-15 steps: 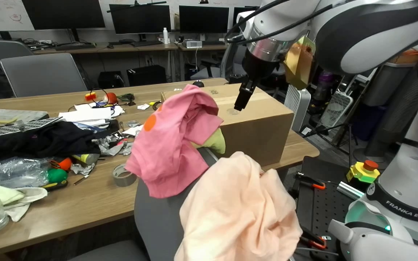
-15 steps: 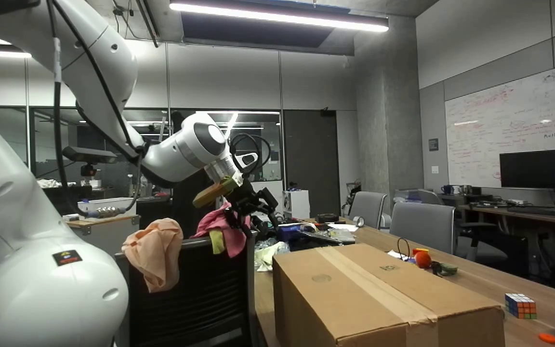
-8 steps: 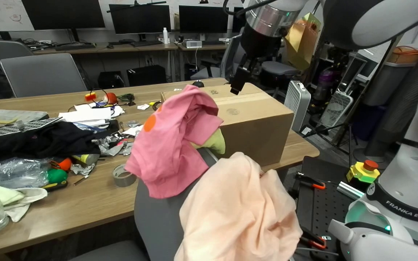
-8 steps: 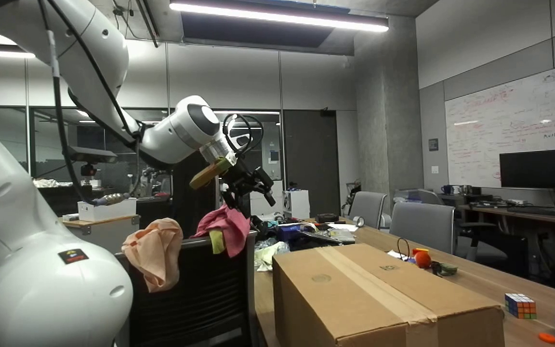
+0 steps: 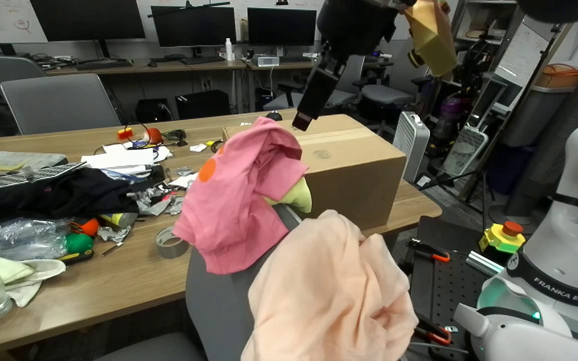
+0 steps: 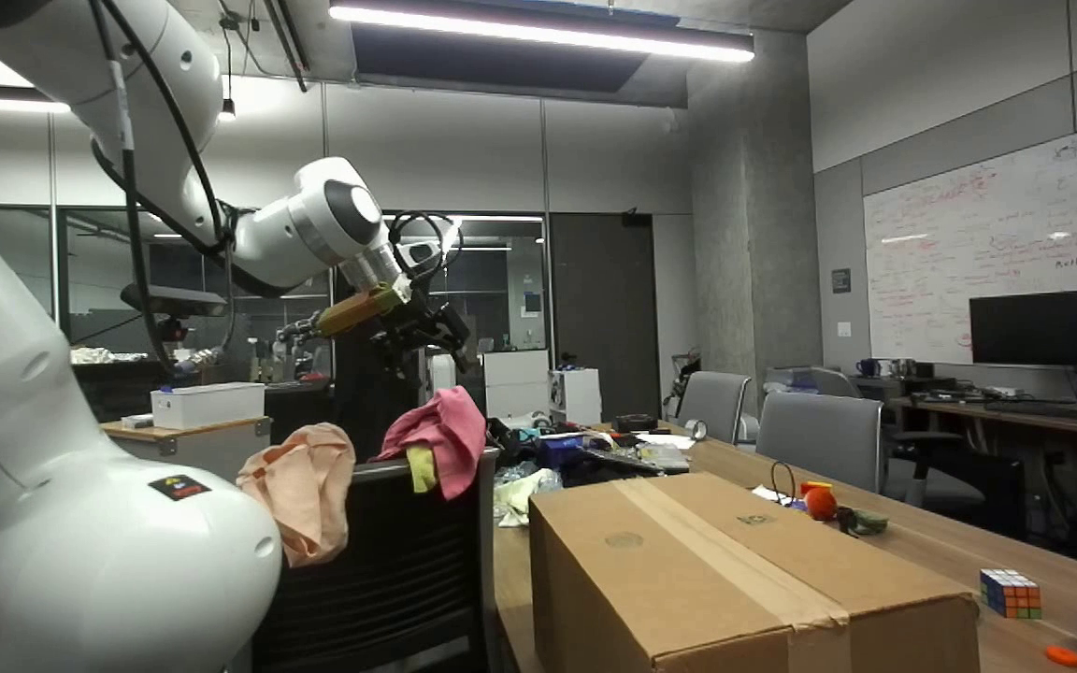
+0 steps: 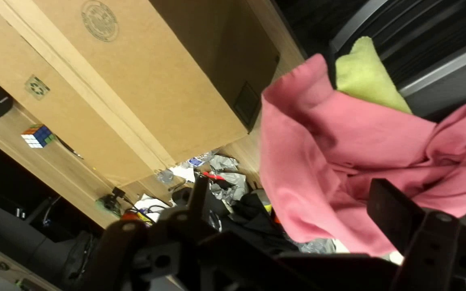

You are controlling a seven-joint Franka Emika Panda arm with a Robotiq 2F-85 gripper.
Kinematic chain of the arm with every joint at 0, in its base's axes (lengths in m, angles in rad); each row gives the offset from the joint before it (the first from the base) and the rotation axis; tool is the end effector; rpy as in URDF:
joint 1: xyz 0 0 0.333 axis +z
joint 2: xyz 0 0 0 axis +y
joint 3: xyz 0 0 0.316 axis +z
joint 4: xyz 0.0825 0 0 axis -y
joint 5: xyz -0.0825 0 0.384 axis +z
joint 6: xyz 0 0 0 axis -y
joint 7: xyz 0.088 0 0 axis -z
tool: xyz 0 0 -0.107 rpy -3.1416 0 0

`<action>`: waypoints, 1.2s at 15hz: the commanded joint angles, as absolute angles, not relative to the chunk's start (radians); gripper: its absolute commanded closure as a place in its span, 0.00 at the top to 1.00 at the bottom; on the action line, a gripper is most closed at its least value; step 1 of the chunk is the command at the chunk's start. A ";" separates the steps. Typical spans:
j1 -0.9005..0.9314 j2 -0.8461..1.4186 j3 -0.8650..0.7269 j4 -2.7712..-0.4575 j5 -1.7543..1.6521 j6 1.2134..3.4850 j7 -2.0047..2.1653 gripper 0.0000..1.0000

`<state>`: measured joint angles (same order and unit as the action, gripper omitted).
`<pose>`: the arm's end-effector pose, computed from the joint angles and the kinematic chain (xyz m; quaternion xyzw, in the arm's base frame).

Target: Place the t-shirts and towel on the brown box

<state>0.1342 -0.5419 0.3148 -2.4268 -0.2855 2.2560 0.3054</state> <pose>0.3800 0.1895 0.5288 0.9563 0.1314 0.2257 0.1314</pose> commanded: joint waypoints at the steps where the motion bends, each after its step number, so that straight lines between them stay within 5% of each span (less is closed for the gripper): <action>1: 0.166 -0.467 0.317 -2.339 -0.241 2.237 0.257 1.00; 16: 0.208 -0.250 0.317 -2.207 -0.226 2.182 0.159 1.00; 18: 0.208 -0.243 0.318 -2.202 -0.235 2.176 0.155 0.85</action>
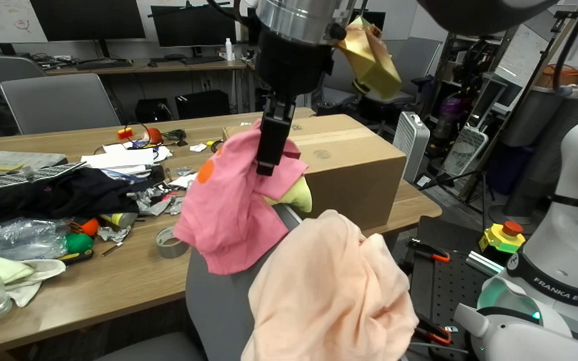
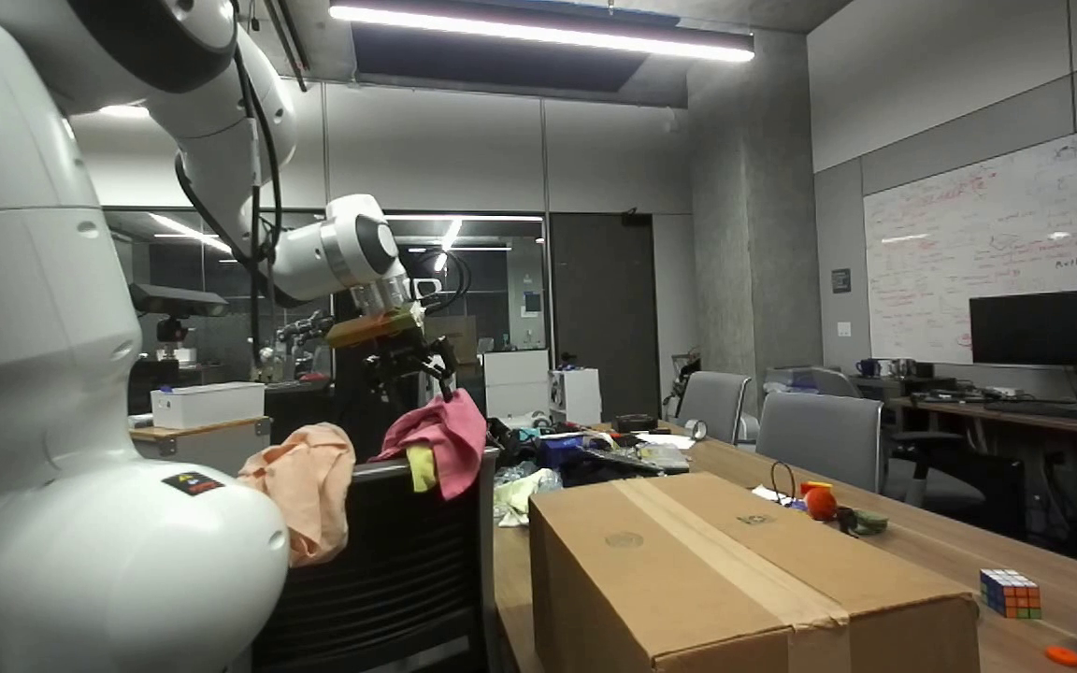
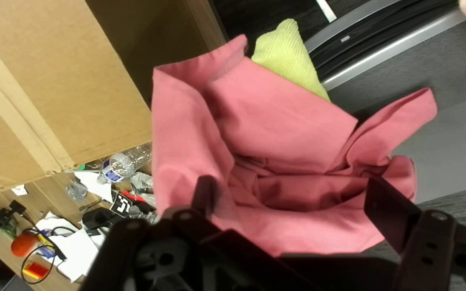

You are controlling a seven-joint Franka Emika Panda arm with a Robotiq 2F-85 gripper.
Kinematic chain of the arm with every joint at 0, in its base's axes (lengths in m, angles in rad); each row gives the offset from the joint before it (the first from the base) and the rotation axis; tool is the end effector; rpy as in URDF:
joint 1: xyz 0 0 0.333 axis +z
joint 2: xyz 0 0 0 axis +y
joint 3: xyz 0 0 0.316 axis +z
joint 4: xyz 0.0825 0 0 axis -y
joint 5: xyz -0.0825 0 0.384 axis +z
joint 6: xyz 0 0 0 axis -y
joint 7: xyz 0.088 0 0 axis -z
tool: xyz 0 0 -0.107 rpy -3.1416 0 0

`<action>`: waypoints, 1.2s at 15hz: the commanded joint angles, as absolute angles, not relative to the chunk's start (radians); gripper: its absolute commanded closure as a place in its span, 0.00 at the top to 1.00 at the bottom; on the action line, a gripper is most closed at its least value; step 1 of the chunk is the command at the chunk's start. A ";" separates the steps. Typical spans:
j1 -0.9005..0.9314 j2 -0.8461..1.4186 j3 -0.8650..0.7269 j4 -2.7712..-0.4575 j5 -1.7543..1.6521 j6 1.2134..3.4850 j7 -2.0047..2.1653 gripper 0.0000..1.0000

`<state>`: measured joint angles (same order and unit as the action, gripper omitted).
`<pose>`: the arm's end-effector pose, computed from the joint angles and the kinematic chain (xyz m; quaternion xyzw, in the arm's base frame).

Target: Place the t-shirts and towel on the brown box

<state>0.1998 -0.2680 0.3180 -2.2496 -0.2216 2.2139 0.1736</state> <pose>0.4285 0.2450 0.4924 0.9594 0.2230 0.1457 0.0927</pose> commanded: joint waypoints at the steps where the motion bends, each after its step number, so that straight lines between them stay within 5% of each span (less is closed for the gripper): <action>1: 0.206 -0.242 0.321 -2.201 -0.250 2.174 0.164 0.71; 3: 0.203 -0.242 0.325 -2.203 -0.276 2.177 0.173 0.64; 10: 0.189 -0.257 0.328 -2.227 -0.435 2.206 0.211 0.08; 13: 0.185 -0.266 0.322 -2.233 -0.470 2.210 0.214 0.00; 18: 0.181 -0.295 0.328 -2.242 -0.537 2.221 0.249 0.01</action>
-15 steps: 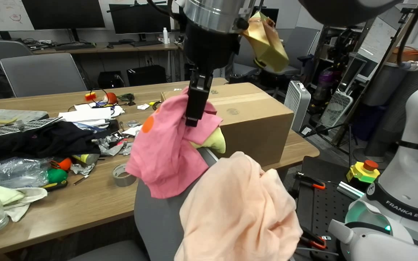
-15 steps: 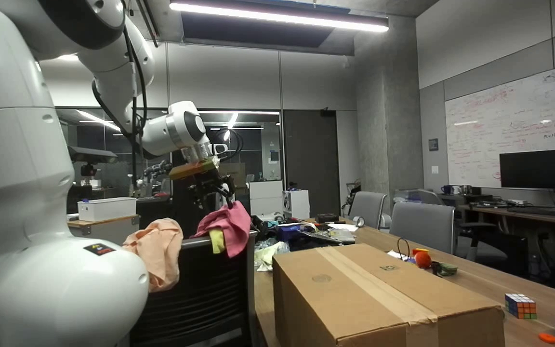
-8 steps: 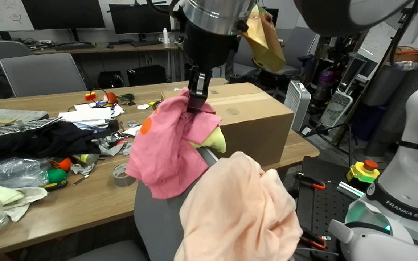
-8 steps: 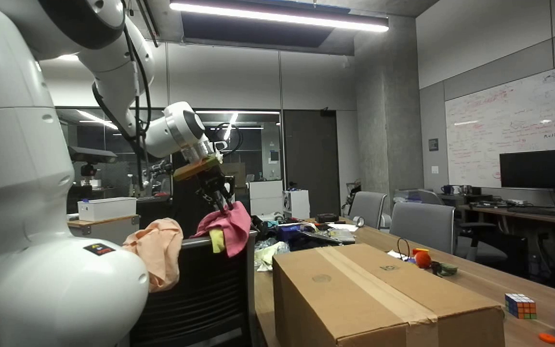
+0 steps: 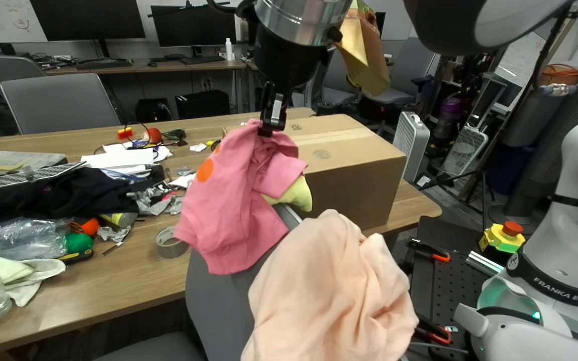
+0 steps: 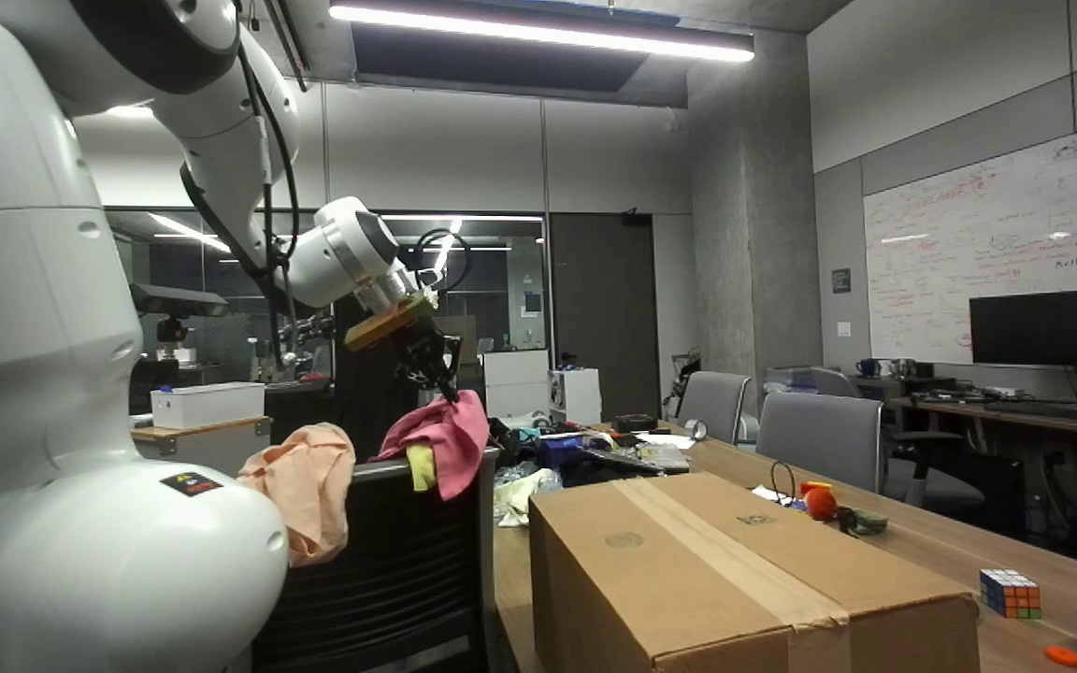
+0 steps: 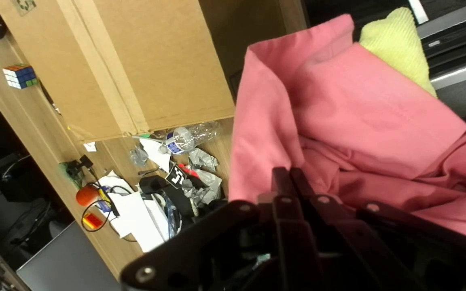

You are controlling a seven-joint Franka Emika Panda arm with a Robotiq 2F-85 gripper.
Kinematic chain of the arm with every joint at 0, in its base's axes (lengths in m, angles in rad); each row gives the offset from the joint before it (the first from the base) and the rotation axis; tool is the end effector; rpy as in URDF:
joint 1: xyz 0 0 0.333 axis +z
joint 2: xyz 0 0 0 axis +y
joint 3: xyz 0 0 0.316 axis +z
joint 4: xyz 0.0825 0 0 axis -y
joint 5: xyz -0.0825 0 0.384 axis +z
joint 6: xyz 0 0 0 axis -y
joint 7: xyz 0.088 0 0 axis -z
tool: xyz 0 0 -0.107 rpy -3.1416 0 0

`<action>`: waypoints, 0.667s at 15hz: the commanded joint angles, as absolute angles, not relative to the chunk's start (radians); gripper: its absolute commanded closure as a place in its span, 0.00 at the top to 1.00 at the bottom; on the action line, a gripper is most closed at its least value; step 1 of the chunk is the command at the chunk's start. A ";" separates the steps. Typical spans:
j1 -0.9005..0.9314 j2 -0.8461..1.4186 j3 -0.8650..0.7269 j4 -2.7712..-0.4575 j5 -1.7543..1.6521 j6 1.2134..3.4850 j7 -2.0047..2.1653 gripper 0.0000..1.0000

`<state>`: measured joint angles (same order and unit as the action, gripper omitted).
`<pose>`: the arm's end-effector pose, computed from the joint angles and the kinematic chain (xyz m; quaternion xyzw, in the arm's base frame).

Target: Place the t-shirts and towel on the brown box

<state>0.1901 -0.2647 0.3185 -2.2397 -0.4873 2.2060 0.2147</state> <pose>0.4371 0.2351 0.4985 0.9280 0.2591 0.1809 0.1973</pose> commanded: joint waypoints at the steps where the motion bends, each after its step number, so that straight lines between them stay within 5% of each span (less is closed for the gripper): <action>1: 0.183 -0.312 0.333 -2.239 -0.555 2.216 0.255 0.01; 10: 0.184 -0.434 0.388 -2.191 -0.605 2.180 0.303 0.01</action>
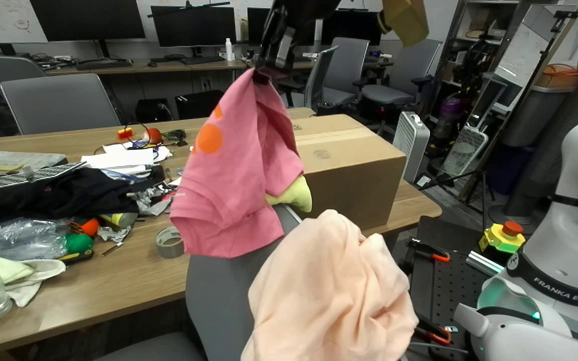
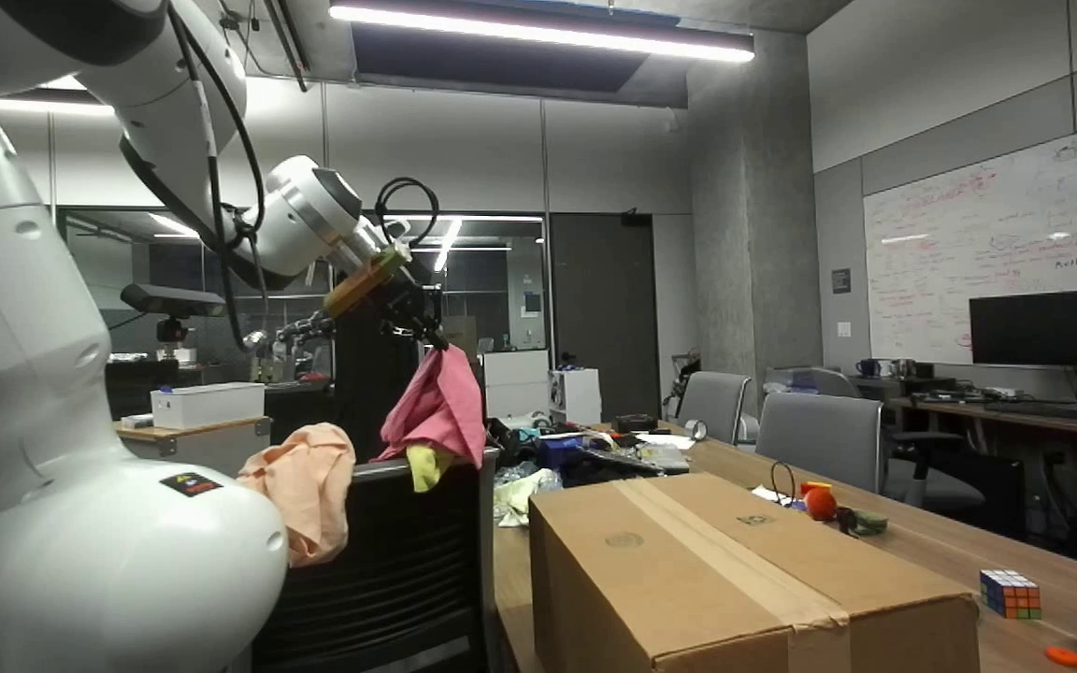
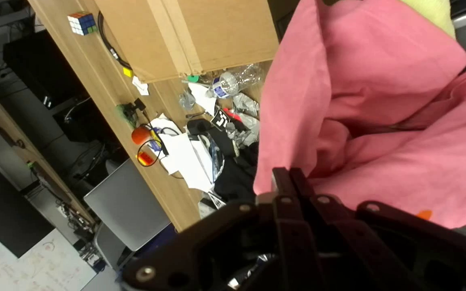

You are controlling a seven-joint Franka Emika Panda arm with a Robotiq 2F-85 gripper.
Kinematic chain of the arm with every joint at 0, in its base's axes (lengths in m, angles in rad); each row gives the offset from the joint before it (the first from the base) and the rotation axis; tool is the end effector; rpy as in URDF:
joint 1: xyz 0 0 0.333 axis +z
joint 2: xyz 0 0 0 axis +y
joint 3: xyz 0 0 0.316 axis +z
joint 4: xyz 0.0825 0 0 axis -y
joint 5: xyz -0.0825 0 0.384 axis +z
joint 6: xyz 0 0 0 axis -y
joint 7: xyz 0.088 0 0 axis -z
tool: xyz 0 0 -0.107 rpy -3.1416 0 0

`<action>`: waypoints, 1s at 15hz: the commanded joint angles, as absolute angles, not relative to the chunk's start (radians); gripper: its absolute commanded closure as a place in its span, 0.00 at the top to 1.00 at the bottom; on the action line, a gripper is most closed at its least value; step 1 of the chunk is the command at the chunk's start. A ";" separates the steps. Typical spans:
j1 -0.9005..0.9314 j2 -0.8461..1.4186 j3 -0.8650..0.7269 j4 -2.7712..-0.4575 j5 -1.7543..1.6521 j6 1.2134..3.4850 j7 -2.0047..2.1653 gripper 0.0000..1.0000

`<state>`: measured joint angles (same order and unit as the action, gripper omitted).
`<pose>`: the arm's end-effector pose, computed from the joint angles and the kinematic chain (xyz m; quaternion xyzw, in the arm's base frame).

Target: Place the t-shirts and towel on the brown box

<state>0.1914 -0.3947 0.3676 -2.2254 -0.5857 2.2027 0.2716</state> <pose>0.4024 0.2526 0.5644 0.8968 0.2578 0.2708 0.2365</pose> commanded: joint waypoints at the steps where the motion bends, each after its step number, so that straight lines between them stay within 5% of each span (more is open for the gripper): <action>1: 0.179 -0.445 0.393 -2.179 -0.606 2.182 0.314 0.01; 15: 0.151 -0.500 0.396 -1.941 -0.594 1.990 0.293 0.01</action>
<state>0.1809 -0.5001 0.3854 -2.0054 -0.5856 2.0449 0.3057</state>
